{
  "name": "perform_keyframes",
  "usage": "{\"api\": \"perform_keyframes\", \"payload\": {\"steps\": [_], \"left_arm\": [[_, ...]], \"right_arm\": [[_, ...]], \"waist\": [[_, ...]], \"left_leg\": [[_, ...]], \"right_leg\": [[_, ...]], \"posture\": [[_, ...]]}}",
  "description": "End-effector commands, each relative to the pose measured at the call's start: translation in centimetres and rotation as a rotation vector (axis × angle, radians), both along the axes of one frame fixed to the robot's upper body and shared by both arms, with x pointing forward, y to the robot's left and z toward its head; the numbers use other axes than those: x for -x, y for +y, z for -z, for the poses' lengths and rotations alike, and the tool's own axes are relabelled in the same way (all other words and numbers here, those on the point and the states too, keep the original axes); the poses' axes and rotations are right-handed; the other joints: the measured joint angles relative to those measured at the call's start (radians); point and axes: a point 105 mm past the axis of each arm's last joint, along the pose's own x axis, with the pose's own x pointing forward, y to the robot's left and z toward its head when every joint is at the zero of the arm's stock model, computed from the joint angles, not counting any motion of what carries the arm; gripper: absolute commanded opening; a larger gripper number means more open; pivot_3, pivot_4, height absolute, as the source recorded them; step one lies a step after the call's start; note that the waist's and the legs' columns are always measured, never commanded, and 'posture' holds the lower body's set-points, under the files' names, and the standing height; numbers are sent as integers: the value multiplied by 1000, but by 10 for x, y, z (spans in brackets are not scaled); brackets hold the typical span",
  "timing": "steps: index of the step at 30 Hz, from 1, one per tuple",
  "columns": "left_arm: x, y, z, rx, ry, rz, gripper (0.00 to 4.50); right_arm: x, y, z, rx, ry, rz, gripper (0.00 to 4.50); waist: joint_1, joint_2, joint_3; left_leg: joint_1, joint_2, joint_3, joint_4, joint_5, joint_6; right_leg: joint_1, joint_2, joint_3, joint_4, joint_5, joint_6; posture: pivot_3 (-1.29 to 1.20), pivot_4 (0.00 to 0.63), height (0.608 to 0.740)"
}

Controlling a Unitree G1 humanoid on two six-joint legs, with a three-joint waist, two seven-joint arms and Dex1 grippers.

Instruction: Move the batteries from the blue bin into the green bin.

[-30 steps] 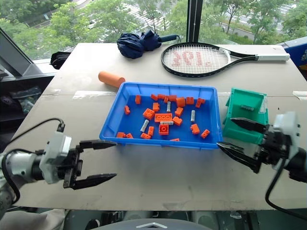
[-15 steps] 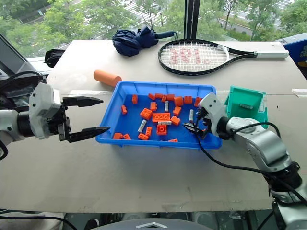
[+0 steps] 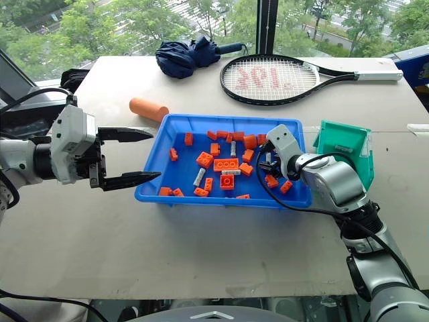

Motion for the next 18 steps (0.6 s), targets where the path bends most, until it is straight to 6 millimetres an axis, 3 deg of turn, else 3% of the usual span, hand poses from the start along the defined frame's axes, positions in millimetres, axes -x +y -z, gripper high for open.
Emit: {"api": "perform_keyframes", "payload": {"steps": [1, 3, 11, 14, 18], "left_arm": [[3, -2, -10, -28, -47, 31, 4500], [3, -4, -10, -25, -38, 42, 4500], [-3, -24, -24, 60, -70, 86, 4500], [-4, -34, -29, 112, -71, 108, 4500], [-9, -46, -32, 152, -75, 128, 4500]], "right_arm": [[-1, -5, -9, 19, -36, 31, 948], [0, -6, -12, 28, -53, 35, 23], [10, -23, -69, -94, -161, 128, 23], [18, -39, -94, -144, -203, 187, 23], [29, -77, -116, -139, -256, 319, 23]], "waist": [[0, 0, 0], [1, 0, 0], [0, 1, 1], [-1, 1, 1], [1, 1, 1]], "left_leg": [[0, 0, 0, 0, 0, 0], [0, 0, 0, 0, 0, 0], [-1, 0, -1, 0, 0, 0], [-1, 0, -2, 0, 0, 0], [-1, 0, -2, 0, 0, 0]], "right_leg": [[0, 0, 0, 0, 0, 0], [0, 0, 0, 0, 0, 0], [0, 0, -1, 0, 0, 0], [0, 0, -1, 1, 0, 0], [0, 0, -2, 1, 0, 0]], "posture": [[0, 150, 740], [0, 150, 740], [0, 150, 740], [0, 150, 740], [0, 150, 740]]}}
